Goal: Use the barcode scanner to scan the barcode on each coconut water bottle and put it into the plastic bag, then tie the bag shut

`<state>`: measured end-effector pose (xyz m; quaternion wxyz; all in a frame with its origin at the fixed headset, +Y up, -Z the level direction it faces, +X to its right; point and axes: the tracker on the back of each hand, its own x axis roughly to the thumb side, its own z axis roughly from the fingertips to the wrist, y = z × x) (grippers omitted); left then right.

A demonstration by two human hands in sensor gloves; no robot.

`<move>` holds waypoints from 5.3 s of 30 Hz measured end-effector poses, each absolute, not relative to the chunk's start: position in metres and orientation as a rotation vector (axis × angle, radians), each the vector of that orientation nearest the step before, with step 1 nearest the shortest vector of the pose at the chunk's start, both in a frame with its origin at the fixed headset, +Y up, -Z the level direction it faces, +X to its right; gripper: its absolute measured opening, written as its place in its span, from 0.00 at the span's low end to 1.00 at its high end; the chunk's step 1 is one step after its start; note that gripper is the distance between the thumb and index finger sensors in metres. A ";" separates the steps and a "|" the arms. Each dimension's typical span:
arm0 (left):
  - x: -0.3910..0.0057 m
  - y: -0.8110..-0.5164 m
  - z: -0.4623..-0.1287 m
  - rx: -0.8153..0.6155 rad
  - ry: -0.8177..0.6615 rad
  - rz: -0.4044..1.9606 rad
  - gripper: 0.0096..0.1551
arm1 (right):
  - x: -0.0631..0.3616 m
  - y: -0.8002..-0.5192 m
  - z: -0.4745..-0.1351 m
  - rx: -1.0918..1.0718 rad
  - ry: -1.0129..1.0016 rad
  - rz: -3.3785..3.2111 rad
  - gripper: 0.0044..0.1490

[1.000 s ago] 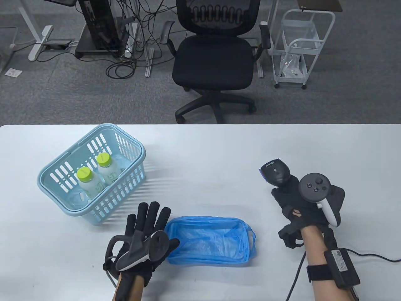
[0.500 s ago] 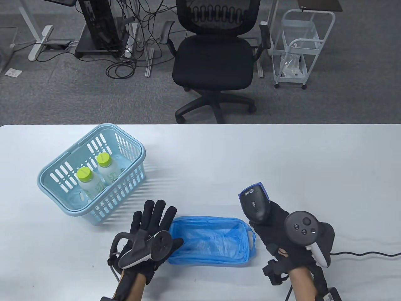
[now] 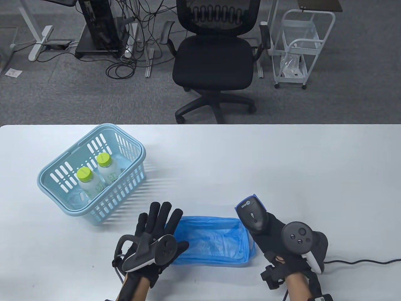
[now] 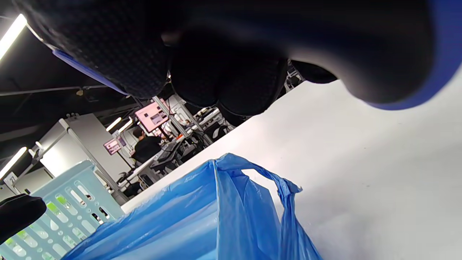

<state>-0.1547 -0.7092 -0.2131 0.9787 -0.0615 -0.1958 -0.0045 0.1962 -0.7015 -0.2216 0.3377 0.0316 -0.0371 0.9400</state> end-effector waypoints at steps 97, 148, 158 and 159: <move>-0.049 -0.537 -0.270 -0.120 -0.532 -0.208 0.42 | 0.207 -0.710 -0.231 0.450 0.122 2.132 0.27; -0.299 -0.644 -0.469 -0.524 0.009 -0.416 0.46 | 0.234 -0.728 -0.224 0.084 0.100 2.298 0.30; -0.292 -0.598 -0.435 -0.376 0.006 -0.453 0.43 | 0.232 -0.724 -0.223 0.127 0.064 2.293 0.30; -0.288 -0.585 -0.426 -0.339 0.006 -0.478 0.43 | 0.231 -0.723 -0.223 0.141 0.054 2.293 0.30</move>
